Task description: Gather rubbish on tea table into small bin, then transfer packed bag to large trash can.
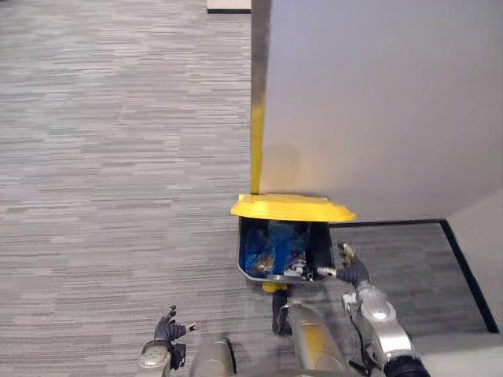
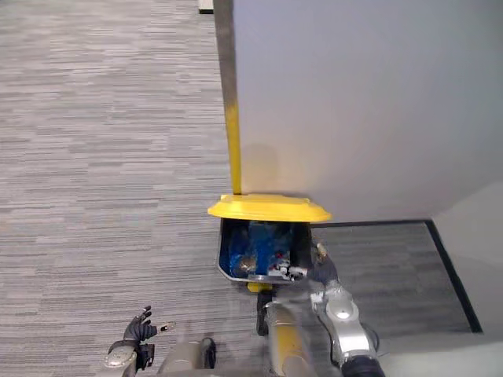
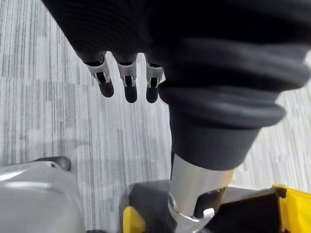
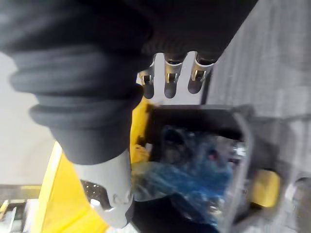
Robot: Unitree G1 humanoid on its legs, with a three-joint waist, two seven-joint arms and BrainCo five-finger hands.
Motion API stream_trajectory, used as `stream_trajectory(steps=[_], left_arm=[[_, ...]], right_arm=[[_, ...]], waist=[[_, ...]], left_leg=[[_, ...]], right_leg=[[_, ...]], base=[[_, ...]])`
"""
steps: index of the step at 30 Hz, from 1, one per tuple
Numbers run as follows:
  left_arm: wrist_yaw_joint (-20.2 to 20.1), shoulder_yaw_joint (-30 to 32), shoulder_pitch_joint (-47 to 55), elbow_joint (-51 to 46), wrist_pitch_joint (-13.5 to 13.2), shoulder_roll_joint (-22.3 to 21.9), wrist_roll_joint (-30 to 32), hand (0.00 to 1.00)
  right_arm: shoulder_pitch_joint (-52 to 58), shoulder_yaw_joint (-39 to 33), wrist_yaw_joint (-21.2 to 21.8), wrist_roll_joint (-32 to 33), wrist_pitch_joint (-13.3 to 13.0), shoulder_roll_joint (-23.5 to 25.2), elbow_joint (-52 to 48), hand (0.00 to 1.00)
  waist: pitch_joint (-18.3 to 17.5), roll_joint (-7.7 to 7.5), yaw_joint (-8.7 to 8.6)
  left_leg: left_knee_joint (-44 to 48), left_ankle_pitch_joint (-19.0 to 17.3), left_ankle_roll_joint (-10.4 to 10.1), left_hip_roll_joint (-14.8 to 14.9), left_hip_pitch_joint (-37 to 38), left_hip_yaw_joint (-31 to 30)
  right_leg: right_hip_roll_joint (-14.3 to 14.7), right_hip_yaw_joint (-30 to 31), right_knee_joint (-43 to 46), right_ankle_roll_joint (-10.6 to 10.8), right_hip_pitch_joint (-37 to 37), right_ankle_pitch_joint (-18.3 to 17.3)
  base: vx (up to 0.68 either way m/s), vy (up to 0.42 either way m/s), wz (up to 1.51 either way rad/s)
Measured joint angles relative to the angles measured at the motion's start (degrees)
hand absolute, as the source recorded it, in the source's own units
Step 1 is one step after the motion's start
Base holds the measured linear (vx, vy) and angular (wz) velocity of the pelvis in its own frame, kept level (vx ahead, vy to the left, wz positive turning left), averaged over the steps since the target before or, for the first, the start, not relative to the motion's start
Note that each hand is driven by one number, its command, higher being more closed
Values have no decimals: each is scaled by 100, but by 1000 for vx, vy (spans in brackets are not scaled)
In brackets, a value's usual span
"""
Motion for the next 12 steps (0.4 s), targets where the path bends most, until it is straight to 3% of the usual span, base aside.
stream_trajectory(steps=[2, 4, 6, 7, 8, 12], left_arm=[[3, -41, 5, -12, 10, -5, -11, 0], [3, -36, -32, -105, 37, 9, -18, 0], [2, -17, -136, -106, 42, -267, -54, 0], [3, -16, -171, -98, 38, -348, -54, 0], [0, -44, -231, -91, 40, -526, -57, 0], [40, -47, -146, -87, 18, -518, -70, 0]], right_arm=[[213, -159, -21, -65, 33, 221, 252, 0], [310, -348, -50, -119, 74, 344, 424, 0], [164, -611, -161, -114, 63, 247, 716, 0], [68, -686, -181, -110, 59, 194, 840, 0], [-71, -814, -223, -96, 82, 45, 1168, 0], [24, -1082, -323, -65, 117, -70, 1612, 0]], waist=[[-91, -107, 15], [-227, -279, 80], [-438, -136, 168], [-446, -59, 140], [-490, 140, 114], [-660, 248, 116]], left_leg=[[-138, 158, -127, 113, -116, 67], [-152, 229, -243, 148, -337, 138], [-651, 647, -369, 278, -414, 411], [-761, 747, -412, 296, -398, 429], [-1070, 927, -420, 338, -270, 410], [-1491, 1143, -443, 335, 77, 198]], right_leg=[[-189, 134, 147, 106, 419, -131], [-280, 248, -858, 544, 1057, -528], [-40, 70, -2362, 366, 1361, -860], [17, 85, -2566, 276, 1399, -855], [126, 60, -2758, 187, 1445, -709], [211, -51, -2951, 133, 1705, -655]], base=[[-139, -201, -33], [-169, -313, -49], [-106, -271, -70], [-85, -174, -44], [-79, -98, -22], [-54, -65, 4]])
